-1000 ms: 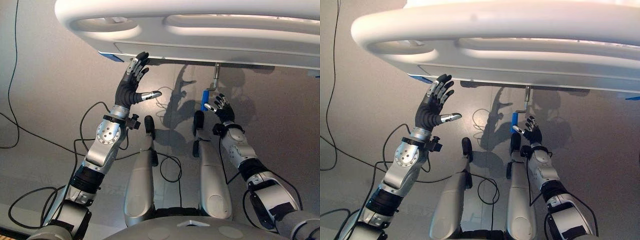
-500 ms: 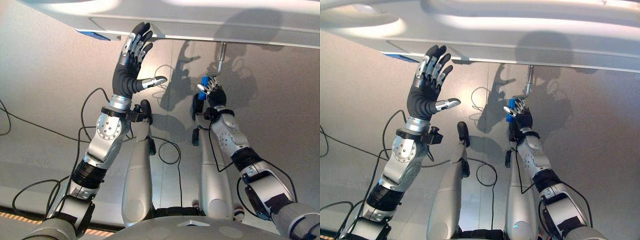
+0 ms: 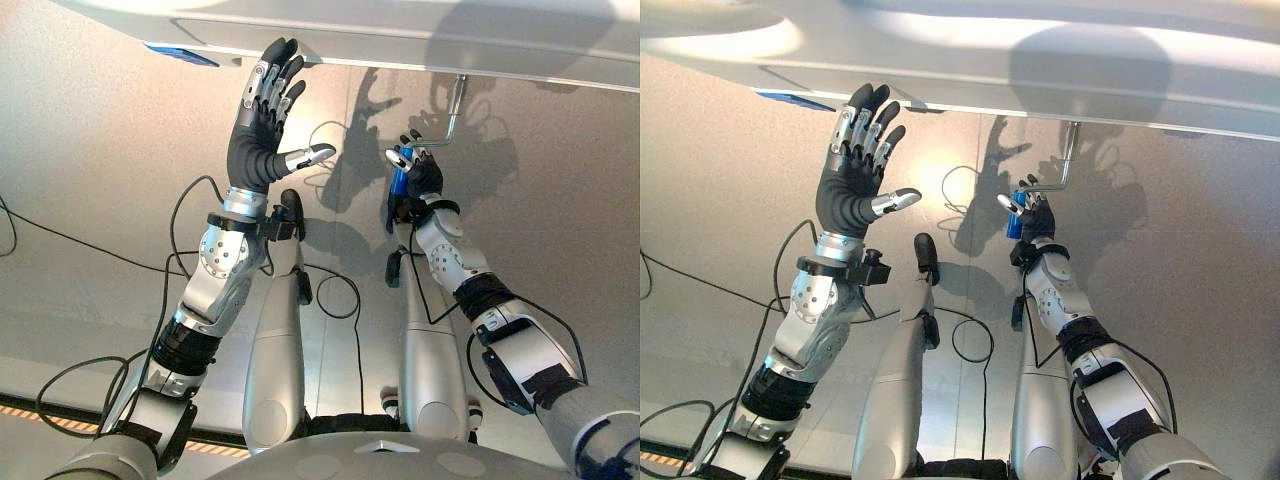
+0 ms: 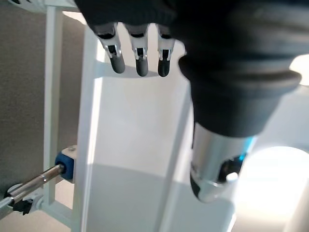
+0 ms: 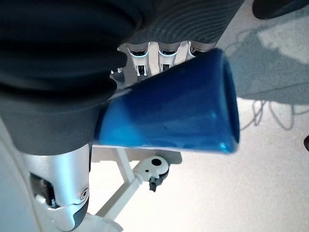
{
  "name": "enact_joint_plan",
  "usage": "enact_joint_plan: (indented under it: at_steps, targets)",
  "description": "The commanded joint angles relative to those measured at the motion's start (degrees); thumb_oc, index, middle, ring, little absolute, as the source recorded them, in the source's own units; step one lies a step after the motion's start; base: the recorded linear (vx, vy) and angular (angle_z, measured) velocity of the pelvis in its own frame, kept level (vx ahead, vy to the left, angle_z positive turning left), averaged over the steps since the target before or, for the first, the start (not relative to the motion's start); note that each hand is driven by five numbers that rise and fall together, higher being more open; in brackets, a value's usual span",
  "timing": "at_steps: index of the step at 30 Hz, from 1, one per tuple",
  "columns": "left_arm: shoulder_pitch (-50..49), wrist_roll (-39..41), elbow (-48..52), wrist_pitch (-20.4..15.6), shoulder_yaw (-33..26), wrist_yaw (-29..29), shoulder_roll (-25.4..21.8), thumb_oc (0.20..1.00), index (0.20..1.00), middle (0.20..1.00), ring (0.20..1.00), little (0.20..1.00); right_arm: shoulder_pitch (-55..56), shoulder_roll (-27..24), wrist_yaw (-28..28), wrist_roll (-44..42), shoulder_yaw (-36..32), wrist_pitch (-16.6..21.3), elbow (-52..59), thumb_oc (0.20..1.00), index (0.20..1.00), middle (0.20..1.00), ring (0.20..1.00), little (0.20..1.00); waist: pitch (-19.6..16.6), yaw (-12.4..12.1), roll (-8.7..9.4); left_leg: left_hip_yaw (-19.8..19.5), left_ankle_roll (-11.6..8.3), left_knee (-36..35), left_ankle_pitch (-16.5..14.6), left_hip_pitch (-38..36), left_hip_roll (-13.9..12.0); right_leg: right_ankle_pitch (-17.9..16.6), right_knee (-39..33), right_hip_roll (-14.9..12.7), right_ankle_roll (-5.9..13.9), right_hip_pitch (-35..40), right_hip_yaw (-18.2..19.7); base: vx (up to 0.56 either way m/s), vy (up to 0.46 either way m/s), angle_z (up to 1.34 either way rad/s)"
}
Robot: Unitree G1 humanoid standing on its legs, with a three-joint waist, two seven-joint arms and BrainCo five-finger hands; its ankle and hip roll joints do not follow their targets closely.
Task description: Raise the hospital bed
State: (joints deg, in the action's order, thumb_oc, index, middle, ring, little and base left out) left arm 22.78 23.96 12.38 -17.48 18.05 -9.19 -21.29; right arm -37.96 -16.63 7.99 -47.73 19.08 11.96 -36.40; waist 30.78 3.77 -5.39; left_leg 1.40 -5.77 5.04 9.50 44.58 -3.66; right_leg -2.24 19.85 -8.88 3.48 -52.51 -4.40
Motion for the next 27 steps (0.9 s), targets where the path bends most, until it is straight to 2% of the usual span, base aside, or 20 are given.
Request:
enact_joint_plan:
  at_steps: [1, 8, 10, 11, 21, 27]
  targets:
    - [0.15, 0.36, 6.62, -1.87, 0.33, -0.70, -1.65, 1.000, 1.000, 1.000, 1.000, 1.000, -0.82, 0.42, -0.55, -1.76, 1.29, -0.25, 0.44, 1.000, 1.000, 1.000, 1.000, 1.000, -0.99, -0.81, 1.63, 2.09, 1.40, 7.15, -5.37, 2.41, 2.27, -3.92, -8.20, -0.40, 4.82, 3.11, 0.50, 0.00, 0.000, 0.00]
    - [0.00, 0.10, 7.18, -1.88, 0.06, -0.89, -1.83, 1.000, 1.000, 1.000, 1.000, 1.000, 0.15, 0.54, -0.95, -1.64, 1.48, -0.45, 0.85, 1.000, 1.000, 1.000, 1.000, 1.000, -0.99, -0.62, 1.69, 2.35, 1.52, 7.04, -5.57, 2.54, 2.40, -3.97, -8.46, -0.25, 4.93, 2.87, 0.83, 0.00, 0.000, 0.00]
    - [-0.19, 0.00, 7.36, -1.89, -0.08, -0.87, -1.92, 1.000, 1.000, 1.000, 1.000, 1.000, 0.29, 0.43, -1.17, -1.35, 1.65, -0.47, 1.50, 0.784, 0.784, 0.784, 0.784, 0.784, -0.99, -0.62, 1.82, 2.41, 1.53, 7.02, -5.58, 2.51, 2.37, -4.02, -8.64, -0.19, 4.93, 2.91, 0.88, 0.00, 0.000, 0.00]
    - [-0.20, 0.05, 7.42, -1.87, 0.13, -0.95, -1.74, 1.000, 1.000, 1.000, 1.000, 1.000, 0.44, 0.35, -1.21, -1.09, 1.90, -0.39, 2.09, 0.200, 0.200, 0.200, 0.200, 0.200, -0.99, -0.56, 1.99, 2.43, 1.55, 7.02, -5.61, 2.54, 2.33, -4.01, -8.69, -0.12, 4.97, 2.84, 0.87, 0.00, 0.000, 0.00]
    - [0.82, 1.19, 7.60, -2.47, -0.44, -0.68, -2.70, 1.000, 1.000, 1.000, 1.000, 1.000, 1.34, 1.64, -2.48, -1.80, 3.27, 0.41, 6.36, 0.200, 0.200, 0.200, 0.200, 0.200, -0.99, -0.80, 2.73, 2.19, 1.44, 6.86, -5.35, 2.28, 2.33, -4.04, -8.51, -0.03, 4.98, 3.16, 0.83, -0.01, -0.022, 0.00]
    - [0.92, 0.53, 7.17, -2.23, -0.36, -0.52, -2.43, 1.000, 1.000, 1.000, 1.000, 1.000, 4.83, 0.16, -4.99, -4.28, 3.02, 1.28, 13.68, 0.200, 0.200, 0.200, 0.200, 0.200, -0.99, -0.70, 2.48, 2.25, 1.36, 6.71, -5.08, 2.02, 2.40, -4.17, -8.47, -0.03, 5.12, 3.26, 0.72, 0.00, 0.000, 0.00]
